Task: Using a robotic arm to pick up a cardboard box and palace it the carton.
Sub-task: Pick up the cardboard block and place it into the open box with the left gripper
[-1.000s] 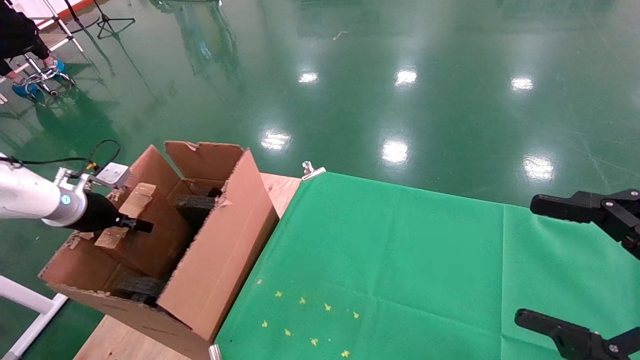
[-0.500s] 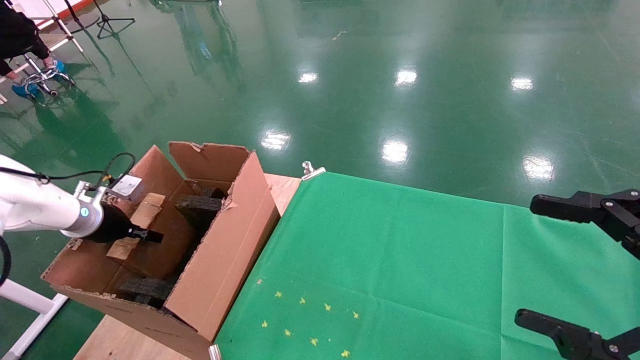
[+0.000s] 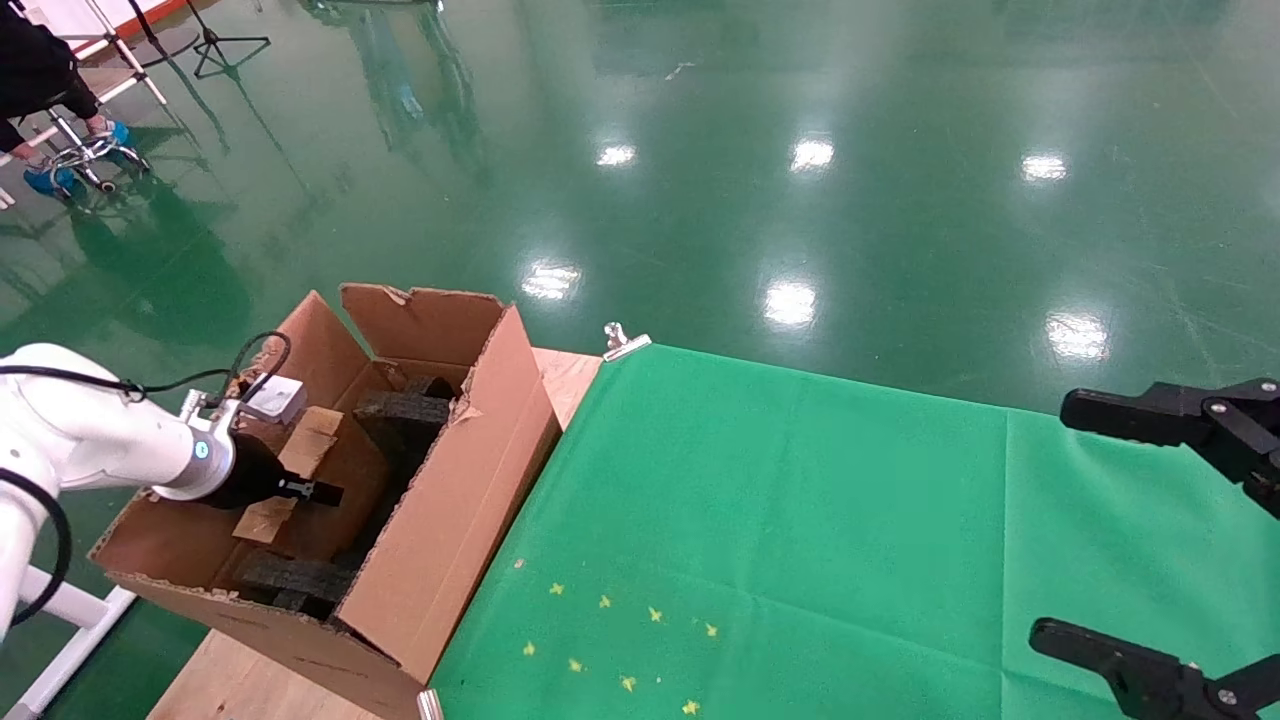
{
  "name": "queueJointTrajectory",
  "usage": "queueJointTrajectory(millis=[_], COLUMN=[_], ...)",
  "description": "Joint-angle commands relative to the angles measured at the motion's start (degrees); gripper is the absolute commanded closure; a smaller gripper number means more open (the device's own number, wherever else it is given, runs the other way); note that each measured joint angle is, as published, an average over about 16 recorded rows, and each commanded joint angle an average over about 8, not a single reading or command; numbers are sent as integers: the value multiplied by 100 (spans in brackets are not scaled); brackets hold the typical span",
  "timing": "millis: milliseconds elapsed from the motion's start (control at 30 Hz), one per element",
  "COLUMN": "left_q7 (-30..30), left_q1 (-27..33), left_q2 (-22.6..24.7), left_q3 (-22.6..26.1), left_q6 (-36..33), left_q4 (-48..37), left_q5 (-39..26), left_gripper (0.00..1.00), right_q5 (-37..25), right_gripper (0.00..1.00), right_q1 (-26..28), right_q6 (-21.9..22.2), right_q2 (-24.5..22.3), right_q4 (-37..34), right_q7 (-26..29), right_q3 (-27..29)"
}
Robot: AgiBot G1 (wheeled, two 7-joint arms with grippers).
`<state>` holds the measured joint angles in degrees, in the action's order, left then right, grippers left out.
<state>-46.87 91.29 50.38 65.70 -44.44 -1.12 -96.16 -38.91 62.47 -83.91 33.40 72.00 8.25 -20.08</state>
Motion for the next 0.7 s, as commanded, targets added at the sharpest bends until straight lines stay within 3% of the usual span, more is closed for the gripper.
queueJointTrajectory(millis=[33, 133, 200, 700], left_q7=[-54, -120, -140, -118], left_q1=[-27, -48, -57, -2], left_q2=[19, 33, 39, 28], left_q3=[4, 0, -3, 19], left_q6=[17, 47, 60, 48], left_q4=[-14, -30, -35, -39], left_q5=[-5, 1, 6, -25], left_gripper=[55, 17, 0, 0], right_q5=[0, 0, 0, 1], right_gripper=[0, 0, 0, 0], right_q1=[0, 0, -1, -1], right_q6=[0, 0, 1, 1], right_q2=[0, 0, 0, 0], right_q4=[0, 0, -1, -1], right_q7=[0, 0, 0, -1], right_q3=[0, 0, 0, 0])
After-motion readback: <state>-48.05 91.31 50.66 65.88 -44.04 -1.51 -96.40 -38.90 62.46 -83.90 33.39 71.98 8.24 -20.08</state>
